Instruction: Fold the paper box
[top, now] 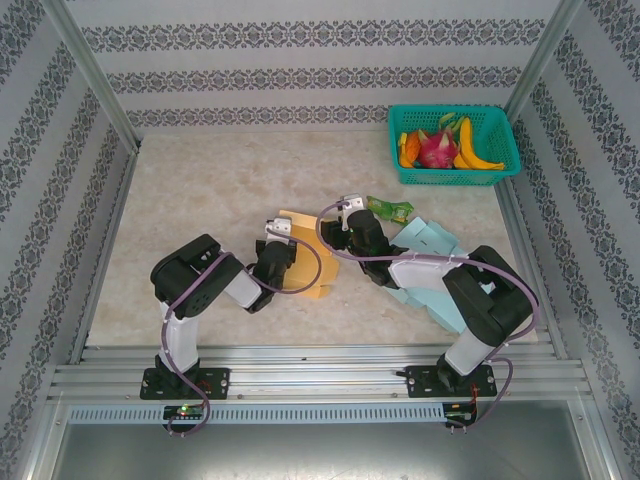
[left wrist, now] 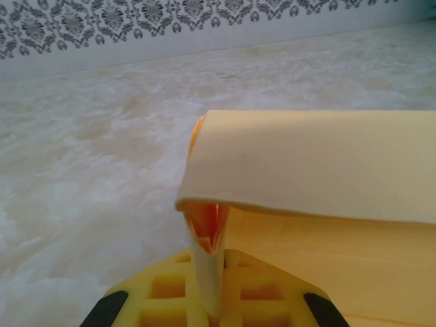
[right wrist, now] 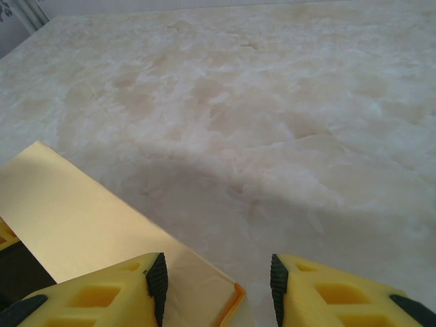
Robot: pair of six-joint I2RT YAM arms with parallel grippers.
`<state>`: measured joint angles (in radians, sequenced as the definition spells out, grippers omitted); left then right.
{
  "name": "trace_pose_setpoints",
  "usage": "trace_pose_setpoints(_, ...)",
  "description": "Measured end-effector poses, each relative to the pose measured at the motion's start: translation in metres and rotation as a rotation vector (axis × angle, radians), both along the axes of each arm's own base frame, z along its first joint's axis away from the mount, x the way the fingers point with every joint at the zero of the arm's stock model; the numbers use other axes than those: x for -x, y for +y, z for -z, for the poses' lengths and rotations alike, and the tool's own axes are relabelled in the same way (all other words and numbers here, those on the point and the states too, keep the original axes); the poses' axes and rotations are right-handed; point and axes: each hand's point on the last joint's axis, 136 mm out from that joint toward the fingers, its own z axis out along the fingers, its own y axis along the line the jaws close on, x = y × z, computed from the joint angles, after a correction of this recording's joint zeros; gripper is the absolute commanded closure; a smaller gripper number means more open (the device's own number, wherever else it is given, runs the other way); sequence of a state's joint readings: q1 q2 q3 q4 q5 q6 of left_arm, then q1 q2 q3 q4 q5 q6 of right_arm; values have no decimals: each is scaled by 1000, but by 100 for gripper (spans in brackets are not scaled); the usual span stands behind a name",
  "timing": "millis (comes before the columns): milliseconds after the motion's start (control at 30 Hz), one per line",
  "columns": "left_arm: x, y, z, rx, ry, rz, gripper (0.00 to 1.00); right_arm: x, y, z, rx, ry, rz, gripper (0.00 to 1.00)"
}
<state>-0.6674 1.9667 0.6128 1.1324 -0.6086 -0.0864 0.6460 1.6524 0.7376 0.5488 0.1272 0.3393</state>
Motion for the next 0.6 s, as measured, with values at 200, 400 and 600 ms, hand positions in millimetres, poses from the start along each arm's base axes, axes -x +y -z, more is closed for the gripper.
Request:
trace_pose_setpoints(200, -7, 2, -3, -12, 7, -71, 95, -2, -2, -1, -19, -1, 27, 55)
trace_pose_setpoints(400, -6, 3, 0, -11, 30, -80, 83, -2, -1, 0, -22, 0, 31, 55)
trace_pose_setpoints(600, 0, 2, -6, -11, 50, -40, 73, 0, 0, 1, -22, 0, 29, 55)
